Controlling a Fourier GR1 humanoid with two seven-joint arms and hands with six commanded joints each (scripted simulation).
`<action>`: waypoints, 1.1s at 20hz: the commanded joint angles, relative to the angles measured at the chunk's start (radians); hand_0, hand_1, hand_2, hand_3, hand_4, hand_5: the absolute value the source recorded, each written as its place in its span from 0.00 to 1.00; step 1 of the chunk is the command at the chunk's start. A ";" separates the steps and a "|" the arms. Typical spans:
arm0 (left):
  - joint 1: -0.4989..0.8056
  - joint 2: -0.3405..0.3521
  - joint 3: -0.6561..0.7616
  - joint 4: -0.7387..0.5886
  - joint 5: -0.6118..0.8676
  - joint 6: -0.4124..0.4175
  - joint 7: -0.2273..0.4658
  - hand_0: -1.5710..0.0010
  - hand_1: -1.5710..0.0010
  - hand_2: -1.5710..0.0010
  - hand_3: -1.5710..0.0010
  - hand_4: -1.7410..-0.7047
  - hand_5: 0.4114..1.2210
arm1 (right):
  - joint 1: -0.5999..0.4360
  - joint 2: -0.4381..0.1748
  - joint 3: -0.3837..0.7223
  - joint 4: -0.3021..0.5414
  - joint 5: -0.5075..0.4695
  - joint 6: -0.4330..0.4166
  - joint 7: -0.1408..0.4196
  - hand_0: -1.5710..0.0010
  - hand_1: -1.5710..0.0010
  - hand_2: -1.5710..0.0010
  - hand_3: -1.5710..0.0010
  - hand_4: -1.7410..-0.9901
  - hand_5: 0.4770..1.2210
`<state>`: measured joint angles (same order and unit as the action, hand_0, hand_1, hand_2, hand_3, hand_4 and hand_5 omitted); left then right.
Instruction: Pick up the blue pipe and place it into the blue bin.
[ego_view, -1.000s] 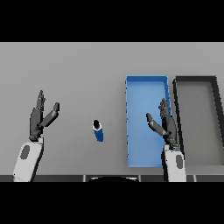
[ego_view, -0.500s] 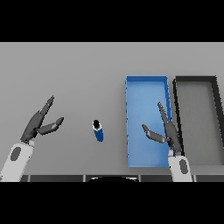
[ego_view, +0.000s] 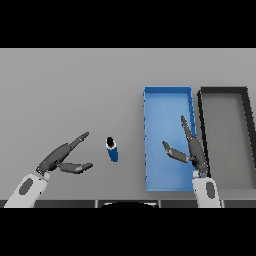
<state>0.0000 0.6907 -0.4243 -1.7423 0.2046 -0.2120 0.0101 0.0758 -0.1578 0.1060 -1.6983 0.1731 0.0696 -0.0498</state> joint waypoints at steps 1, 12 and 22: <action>-0.007 -0.013 -0.021 -0.002 -0.016 -0.001 0.014 1.00 1.00 1.00 1.00 0.66 0.08 | 0.001 -0.004 0.003 -0.007 0.007 0.000 -0.007 1.00 1.00 1.00 1.00 0.69 0.13; -0.106 -0.251 -0.142 0.154 -0.148 0.042 -0.022 1.00 1.00 1.00 1.00 0.59 0.09 | 0.012 0.009 0.007 -0.016 0.001 0.001 0.005 1.00 1.00 1.00 1.00 0.71 0.10; -0.162 -0.405 -0.153 0.336 -0.177 0.077 -0.135 1.00 1.00 0.97 0.99 0.60 0.16 | 0.025 -0.004 -0.012 -0.009 -0.013 0.005 -0.002 1.00 1.00 1.00 1.00 0.73 0.10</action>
<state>-0.1617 0.2846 -0.5783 -1.4069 0.0281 -0.1355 -0.1259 0.1005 -0.1617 0.0941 -1.7075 0.1598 0.0751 -0.0523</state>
